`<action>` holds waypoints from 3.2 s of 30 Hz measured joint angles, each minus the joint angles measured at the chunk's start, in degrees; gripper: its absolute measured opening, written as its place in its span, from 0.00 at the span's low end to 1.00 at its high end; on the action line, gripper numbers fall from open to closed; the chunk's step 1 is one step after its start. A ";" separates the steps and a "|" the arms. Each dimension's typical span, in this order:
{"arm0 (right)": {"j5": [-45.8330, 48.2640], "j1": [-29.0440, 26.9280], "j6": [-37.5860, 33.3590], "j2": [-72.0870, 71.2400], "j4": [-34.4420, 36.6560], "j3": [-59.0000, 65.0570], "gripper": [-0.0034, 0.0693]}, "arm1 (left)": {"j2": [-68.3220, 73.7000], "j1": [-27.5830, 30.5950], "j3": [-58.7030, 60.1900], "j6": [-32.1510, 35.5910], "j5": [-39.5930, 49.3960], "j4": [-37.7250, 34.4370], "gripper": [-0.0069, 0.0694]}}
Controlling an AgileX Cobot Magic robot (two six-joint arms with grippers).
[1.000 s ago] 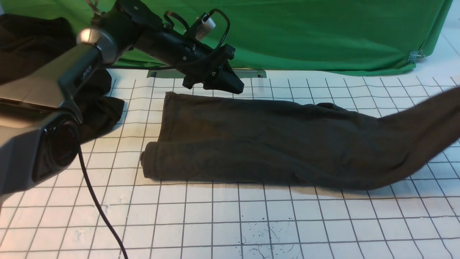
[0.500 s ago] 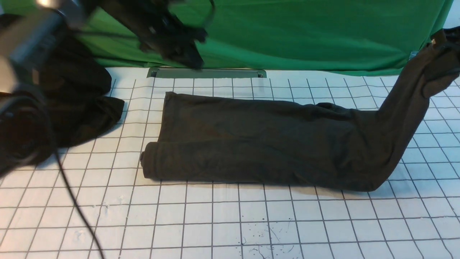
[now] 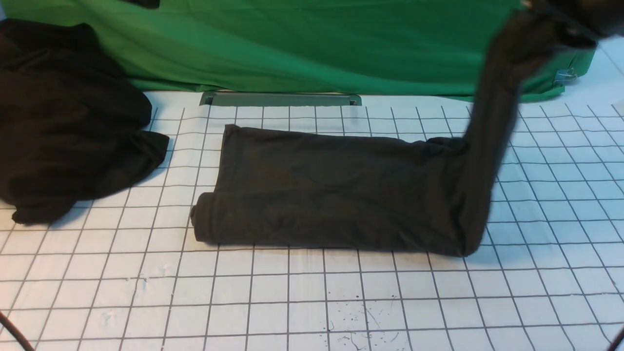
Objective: Fold a long-sleeved shirt over a white checkered tablecloth.
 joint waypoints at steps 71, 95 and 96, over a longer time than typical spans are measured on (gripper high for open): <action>1.78 17.49 2.35 3.14 -22.28 21.68 0.78 | 6.89 -0.19 31.99 4.26 -8.73 -8.35 0.14; 1.77 17.42 3.35 3.49 -21.77 21.68 0.78 | 2.99 -0.47 33.30 2.83 -16.38 -6.78 0.38; 1.77 17.42 3.46 3.99 -21.37 21.68 0.78 | 2.37 -0.47 33.30 2.72 -14.58 -6.02 0.48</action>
